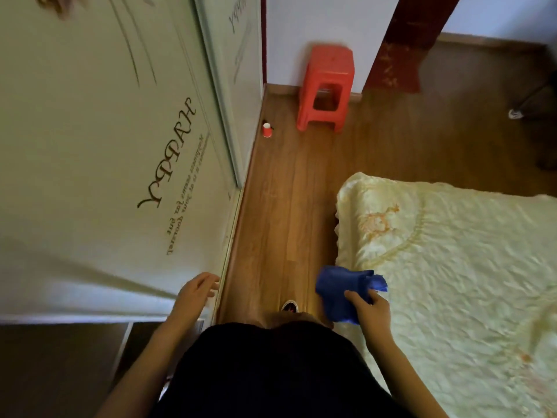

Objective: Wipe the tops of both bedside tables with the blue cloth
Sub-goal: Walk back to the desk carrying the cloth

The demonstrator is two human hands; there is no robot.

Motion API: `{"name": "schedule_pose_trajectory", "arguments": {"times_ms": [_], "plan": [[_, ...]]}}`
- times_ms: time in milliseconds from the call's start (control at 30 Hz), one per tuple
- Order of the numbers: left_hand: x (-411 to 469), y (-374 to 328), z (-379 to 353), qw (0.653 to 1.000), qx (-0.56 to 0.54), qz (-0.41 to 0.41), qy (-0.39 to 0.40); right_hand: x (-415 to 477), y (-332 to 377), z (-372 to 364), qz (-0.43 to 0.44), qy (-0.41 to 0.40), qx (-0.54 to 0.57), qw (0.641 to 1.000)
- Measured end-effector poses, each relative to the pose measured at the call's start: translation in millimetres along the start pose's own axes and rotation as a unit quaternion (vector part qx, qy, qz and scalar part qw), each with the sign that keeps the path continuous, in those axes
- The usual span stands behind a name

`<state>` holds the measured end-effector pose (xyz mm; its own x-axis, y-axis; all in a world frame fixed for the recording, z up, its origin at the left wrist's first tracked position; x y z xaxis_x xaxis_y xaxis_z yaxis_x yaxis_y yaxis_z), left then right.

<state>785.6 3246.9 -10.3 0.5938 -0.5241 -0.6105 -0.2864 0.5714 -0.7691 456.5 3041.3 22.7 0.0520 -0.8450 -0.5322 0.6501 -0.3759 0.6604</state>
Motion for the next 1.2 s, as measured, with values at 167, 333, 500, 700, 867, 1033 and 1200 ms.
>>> {"name": "schedule_pose_trajectory", "arguments": {"times_ms": [167,333,500,700,867,1033,1200], "plan": [[62.0,-72.4,-13.1,0.999,0.007,-0.021,-0.036,85.1,109.2,-6.8,0.044,0.043,0.000,0.998],[147.0,-128.4,-32.6,0.998,-0.001,-0.010,-0.054,179.4,183.8,-13.1,0.062,0.056,0.031,0.996],[259.0,-203.8,-79.5,1.000,0.027,-0.010,-0.011,281.5,245.3,-12.5,0.044,0.024,0.040,0.998],[390.8,-361.0,-152.3,0.991,0.091,-0.056,0.085,380.1,306.4,25.9,-0.026,-0.056,0.078,0.995],[467.6,-482.5,-233.7,0.972,0.127,-0.105,0.169,448.1,335.0,68.8,-0.087,-0.119,0.117,0.982],[552.8,-542.1,-308.1,0.957,0.182,-0.102,0.200,537.3,354.6,99.1,-0.123,-0.150,0.141,0.971],[628.0,-601.3,-374.7,0.963,0.187,-0.071,0.182,648.4,404.0,130.2,-0.132,-0.135,0.157,0.969]]}}
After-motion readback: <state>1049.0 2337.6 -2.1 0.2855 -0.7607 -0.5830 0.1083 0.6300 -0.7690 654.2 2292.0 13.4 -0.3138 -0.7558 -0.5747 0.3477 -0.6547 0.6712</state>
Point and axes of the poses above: each hand's wrist, its own x-axis towards the middle knuckle, its own z-axis out of the back of the hand, y = z × x, the point moved 6 cm from there along x, towards the middle knuckle, and after that the axes turned 12 degrees about -x, right-handed, at the moved point
